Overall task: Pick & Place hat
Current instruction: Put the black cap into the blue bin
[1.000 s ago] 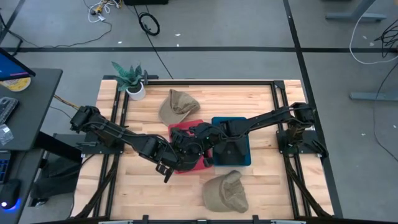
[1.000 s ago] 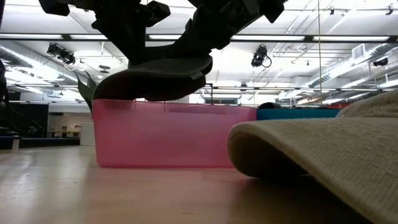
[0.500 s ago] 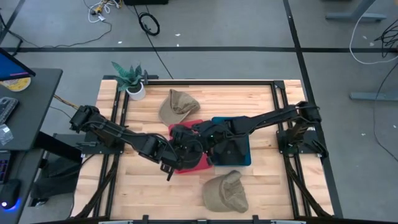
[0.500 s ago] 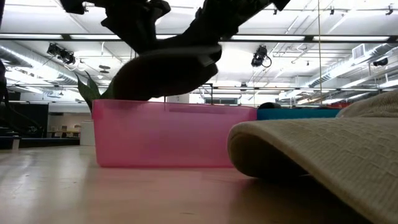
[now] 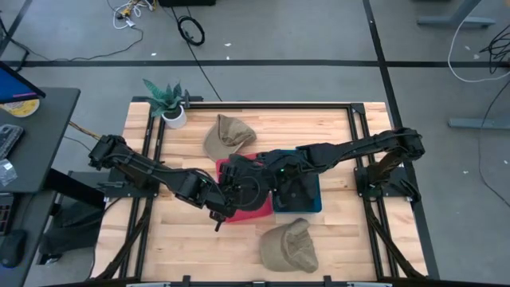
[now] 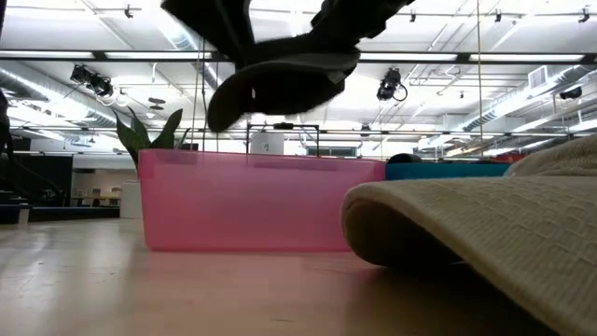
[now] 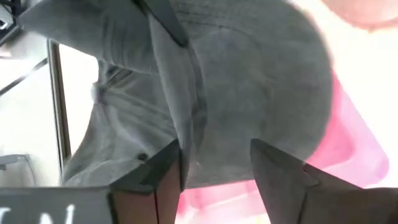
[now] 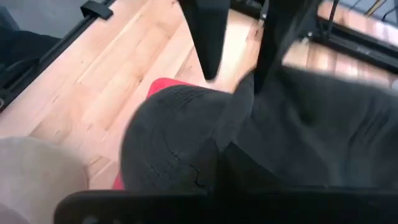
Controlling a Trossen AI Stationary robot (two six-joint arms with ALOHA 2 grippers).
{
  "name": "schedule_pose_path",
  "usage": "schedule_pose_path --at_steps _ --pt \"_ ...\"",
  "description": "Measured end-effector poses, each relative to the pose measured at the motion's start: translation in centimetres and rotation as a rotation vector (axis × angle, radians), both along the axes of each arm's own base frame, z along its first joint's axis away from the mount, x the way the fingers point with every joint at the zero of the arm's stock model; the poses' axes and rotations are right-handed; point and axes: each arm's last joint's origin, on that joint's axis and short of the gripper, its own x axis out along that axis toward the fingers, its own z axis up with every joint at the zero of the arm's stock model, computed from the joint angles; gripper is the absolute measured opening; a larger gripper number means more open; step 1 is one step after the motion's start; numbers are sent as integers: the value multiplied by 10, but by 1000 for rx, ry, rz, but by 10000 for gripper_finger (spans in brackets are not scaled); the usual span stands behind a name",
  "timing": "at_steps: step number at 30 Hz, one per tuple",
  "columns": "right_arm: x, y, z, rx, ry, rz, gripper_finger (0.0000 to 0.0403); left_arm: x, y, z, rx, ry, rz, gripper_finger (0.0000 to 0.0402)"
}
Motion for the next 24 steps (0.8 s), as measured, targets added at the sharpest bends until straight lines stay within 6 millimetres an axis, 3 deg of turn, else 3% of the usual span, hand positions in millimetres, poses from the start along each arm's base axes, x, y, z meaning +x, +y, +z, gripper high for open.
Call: schedule_pose_path --at_steps 4,10,17,24 --pt "-20 -2 4 -4 -35 9 3 -6 -12 19 -24 -69 1 189" --pt "-73 -9 6 19 -107 -17 3 -25 -31 32 8 -129 -28 178" --pt "-125 -11 -17 61 -148 131 3 -34 -41 38 72 -199 -25 177" --pt "-152 -12 -29 84 -150 197 3 -30 -38 39 84 -205 -24 177"
